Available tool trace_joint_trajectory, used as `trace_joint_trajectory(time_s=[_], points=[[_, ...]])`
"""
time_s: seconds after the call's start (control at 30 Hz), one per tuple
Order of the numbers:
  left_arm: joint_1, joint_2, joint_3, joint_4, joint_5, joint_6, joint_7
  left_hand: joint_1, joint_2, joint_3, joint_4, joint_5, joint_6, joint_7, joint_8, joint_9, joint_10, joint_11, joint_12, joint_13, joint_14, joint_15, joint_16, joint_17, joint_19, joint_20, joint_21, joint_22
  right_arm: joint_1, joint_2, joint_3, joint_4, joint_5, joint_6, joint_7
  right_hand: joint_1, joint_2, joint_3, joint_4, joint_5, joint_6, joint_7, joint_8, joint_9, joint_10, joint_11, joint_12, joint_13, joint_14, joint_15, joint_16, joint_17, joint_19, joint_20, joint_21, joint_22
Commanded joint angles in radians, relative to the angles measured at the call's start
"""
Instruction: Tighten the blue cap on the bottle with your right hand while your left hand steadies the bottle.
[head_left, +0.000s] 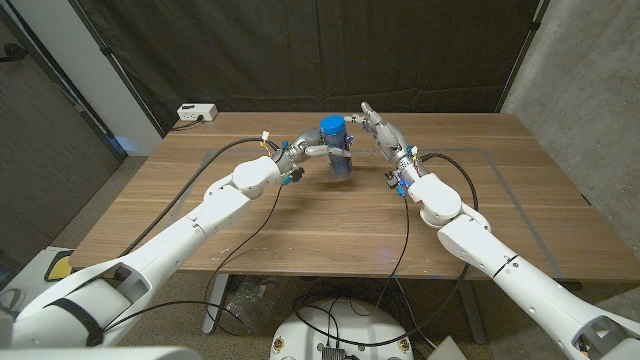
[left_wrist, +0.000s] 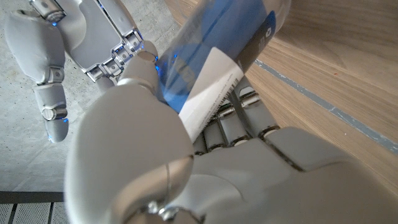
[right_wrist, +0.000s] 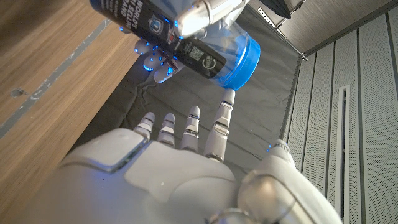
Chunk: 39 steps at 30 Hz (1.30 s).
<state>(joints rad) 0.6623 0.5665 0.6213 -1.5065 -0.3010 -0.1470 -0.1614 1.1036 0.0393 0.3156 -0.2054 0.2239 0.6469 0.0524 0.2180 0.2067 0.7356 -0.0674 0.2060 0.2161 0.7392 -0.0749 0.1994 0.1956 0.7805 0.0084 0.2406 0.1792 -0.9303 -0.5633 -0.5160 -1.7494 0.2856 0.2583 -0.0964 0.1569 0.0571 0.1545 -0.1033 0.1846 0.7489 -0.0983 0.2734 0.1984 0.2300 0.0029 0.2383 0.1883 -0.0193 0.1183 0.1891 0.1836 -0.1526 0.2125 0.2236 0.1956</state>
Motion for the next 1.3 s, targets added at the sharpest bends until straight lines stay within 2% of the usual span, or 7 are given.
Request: trace_joint_trajectory(time_s=[0.03,0.5,0.7,1.17,1.23,1.3], points=[[-0.015,0.0,0.01,-0.002,0.002,0.023,-0.02,0.031,0.078,0.084,0.078,0.002,0.021,0.012,0.0,0.004,-0.002,-0.005,-0.003,0.004,0.005,0.001,-0.002,0.0,0.009,0.003,0.004,0.004,-0.018,-0.009,0.007,-0.007,-0.008,0.013,-0.007,0.007,0.007,0.007,-0.005,0.005,0.011,-0.001,0.005,0.002,0.01,0.001,0.008,0.001,0.011,0.001,0.005,0.002,0.0,0.003,-0.001,0.002],[-0.034,0.008,0.018,-0.017,0.004,0.073,-0.029,0.033,0.075,0.09,0.073,0.002,0.021,0.01,-0.001,0.004,-0.001,-0.007,-0.002,0.004,0.005,0.0,-0.003,-0.001,0.011,0.004,0.004,0.004,-0.069,-0.023,0.032,-0.061,-0.051,-0.009,-0.078,0.004,0.006,0.005,-0.003,0.004,0.012,-0.004,-0.001,0.001,0.021,0.012,0.01,0.001,0.029,0.002,0.009,0.002,0.004,0.003,0.0,0.003],[-0.036,0.007,0.022,-0.023,0.005,0.092,-0.025,0.033,0.073,0.091,0.072,0.002,0.021,0.007,0.0,0.004,-0.003,-0.015,-0.004,0.004,0.006,-0.001,-0.002,-0.001,0.007,0.007,0.002,0.004,-0.079,-0.03,0.036,-0.056,-0.041,-0.003,-0.068,0.002,0.006,0.004,-0.002,0.004,0.011,-0.003,-0.004,0.001,0.024,0.012,0.01,0.001,0.031,0.004,0.009,0.003,0.005,0.003,0.001,0.003],[-0.032,0.002,0.028,-0.033,0.003,0.117,-0.011,0.029,0.068,0.092,0.072,0.001,0.018,0.002,-0.002,0.004,-0.005,-0.015,-0.004,0.004,0.003,-0.002,-0.004,-0.002,0.005,0.008,0.0,0.004,-0.104,-0.045,0.058,-0.073,-0.022,0.017,-0.061,-0.002,0.006,0.003,0.0,0.004,0.008,-0.004,-0.009,0.001,0.031,0.02,0.012,0.001,0.038,0.004,0.009,0.003,0.012,0.002,0.004,0.003],[-0.031,0.002,0.029,-0.034,0.006,0.115,-0.008,0.028,0.068,0.092,0.072,0.001,0.016,0.002,-0.002,0.004,-0.005,-0.015,-0.004,0.004,0.002,-0.001,-0.004,-0.002,0.002,0.007,-0.001,0.005,-0.11,-0.049,0.063,-0.081,-0.021,0.007,-0.068,-0.002,0.006,0.003,0.001,0.004,0.0,-0.005,-0.014,0.001,0.033,0.021,0.012,0.001,0.041,0.003,0.01,0.003,0.015,0.002,0.005,0.004],[-0.029,0.001,0.028,-0.034,0.007,0.107,-0.006,0.027,0.067,0.092,0.073,0.001,0.016,0.001,-0.002,0.004,-0.008,-0.015,-0.005,0.004,0.002,-0.002,-0.004,-0.002,0.002,0.007,-0.001,0.005,-0.11,-0.05,0.066,-0.082,-0.015,-0.002,-0.068,-0.004,0.006,0.002,0.002,0.004,-0.047,0.005,-0.038,0.001,0.028,0.026,0.008,0.001,0.042,0.0,0.006,0.003,0.025,0.003,0.008,0.004]])
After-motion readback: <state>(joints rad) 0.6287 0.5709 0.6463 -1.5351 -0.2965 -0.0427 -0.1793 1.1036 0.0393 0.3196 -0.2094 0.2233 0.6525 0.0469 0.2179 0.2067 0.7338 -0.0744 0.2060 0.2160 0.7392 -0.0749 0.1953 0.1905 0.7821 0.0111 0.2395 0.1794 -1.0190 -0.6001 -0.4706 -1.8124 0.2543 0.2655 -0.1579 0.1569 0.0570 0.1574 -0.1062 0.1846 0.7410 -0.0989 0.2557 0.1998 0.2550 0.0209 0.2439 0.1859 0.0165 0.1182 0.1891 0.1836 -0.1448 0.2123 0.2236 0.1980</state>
